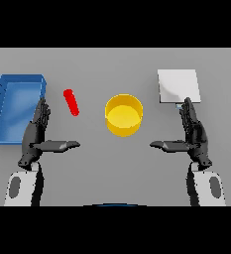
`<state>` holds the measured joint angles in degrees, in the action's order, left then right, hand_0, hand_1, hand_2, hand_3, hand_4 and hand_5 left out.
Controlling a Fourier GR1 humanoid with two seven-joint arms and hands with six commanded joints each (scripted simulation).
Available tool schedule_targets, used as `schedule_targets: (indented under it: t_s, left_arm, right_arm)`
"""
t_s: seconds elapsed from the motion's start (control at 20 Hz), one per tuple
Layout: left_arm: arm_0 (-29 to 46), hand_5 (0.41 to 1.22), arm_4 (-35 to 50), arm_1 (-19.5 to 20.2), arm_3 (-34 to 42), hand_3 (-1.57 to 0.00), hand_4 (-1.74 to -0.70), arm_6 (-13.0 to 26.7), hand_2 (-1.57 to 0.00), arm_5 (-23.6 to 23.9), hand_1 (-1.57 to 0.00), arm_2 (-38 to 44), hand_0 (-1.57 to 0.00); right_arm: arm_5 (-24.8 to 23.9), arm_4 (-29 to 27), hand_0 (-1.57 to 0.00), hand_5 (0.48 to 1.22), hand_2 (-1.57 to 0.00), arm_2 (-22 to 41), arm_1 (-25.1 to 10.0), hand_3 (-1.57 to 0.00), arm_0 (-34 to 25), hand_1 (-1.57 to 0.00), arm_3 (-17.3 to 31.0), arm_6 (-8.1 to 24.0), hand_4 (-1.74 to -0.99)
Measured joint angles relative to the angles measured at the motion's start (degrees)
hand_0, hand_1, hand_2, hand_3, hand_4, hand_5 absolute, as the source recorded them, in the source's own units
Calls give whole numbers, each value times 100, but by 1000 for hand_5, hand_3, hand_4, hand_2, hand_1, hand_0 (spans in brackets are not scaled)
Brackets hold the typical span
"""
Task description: Pick up the red beaker and tilt it to pour out 1 green nut into yellow bowl. Pick up the yellow bowl and place it on the metallic measuring scale.
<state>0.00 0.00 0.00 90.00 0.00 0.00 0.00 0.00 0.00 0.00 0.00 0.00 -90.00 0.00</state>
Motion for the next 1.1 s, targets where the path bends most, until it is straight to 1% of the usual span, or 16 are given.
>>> schedule_targets:
  t_s: [0.25, 0.3, 0.35, 0.4, 0.45, 0.5, 0.6, 0.65, 0.7, 0.75, 0.85, 0.95, 1.05, 1.1]
  left_arm:
    - [-5, 660, -4, -5, -2, 1, -1141, 6, 1, 6, 1, -6, 1]
    - [-29, 660, -22, 1, 8, 1, -1141, 40, 1, 1, 1, -27, 1]
    - [279, 660, -314, 169, 354, 1, -1143, -244, 1, -91, 1, -280, 1]
    - [423, 660, -498, 293, 625, 1, -1144, -244, 1, -107, 1, -415, 1]
    - [567, 662, -634, 279, 846, 1, -1142, -170, 1, -114, 1, -582, 1]
    - [656, 660, -707, 333, 1005, 1, -1138, -45, 1, -124, 1, -645, 1]
    - [746, 655, -816, 381, 1135, 1, -1138, 173, 1, -138, 1, -735, 1]
    - [756, 652, -773, 411, 1201, 1, -1139, 264, 1, -167, 1, -723, 1]
    - [653, 650, -746, 419, 1173, 1, -1137, 418, 1, -170, 1, -697, 1]
    - [582, 649, -795, 420, 1073, 1, -1137, 507, 1, -158, 1, -703, 1]
    - [346, 647, -794, 410, 769, 1, -1137, 584, 1, -167, 1, -650, 1]
    - [57, 645, -786, 377, 343, 1, -1158, 670, 1, -177, 1, -582, 1]
    - [-302, 650, -748, 366, -198, 1, -1178, 545, 1, -179, 1, -441, 1]
    - [-493, 648, -723, 380, -434, 1, -1178, 419, 1, -173, 1, -354, 1]
  right_arm:
    - [-27, 14, 1, 578, 1, -1, 16, 1, -71, 1, 52, 30, -1071]
    - [-56, 28, 1, 578, 1, -21, -6, 1, -130, 1, 70, 105, -1071]
    - [-224, 667, 1, 577, 1, 229, -233, 1, 23, 1, -116, -385, -1072]
    - [-305, 1047, 1, 576, 1, 419, -335, 1, 164, 1, -300, -593, -1066]
    - [-383, 1351, 1, 577, 1, 575, -378, 1, 281, 1, -434, -635, -1064]
    - [-443, 1536, 1, 581, 1, 655, -390, 1, 320, 1, -457, -565, -1071]
    - [-419, 1581, 1, 592, 1, 720, -412, 1, 458, 1, -678, -631, -1103]
    - [-375, 1543, 1, 600, 1, 762, -355, 1, 454, 1, -697, -548, -1118]
    - [-351, 1524, 1, 607, 1, 754, -363, 1, 389, 1, -700, -439, -1131]
    - [-294, 1455, 1, 614, 1, 735, -393, 1, 418, 1, -748, -477, -1147]
    - [-208, 1333, 1, 627, 1, 675, -429, 1, 332, 1, -646, -508, -1180]
    - [-120, 1210, 1, 627, 1, 664, -402, 1, 282, 1, -631, -446, -1197]
    - [-60, 1149, 1, 628, 1, 685, -354, 1, 343, 1, -567, -556, -1215]
    - [-62, 1127, 1, 626, 1, 655, -381, 1, 348, 1, -612, -576, -1219]
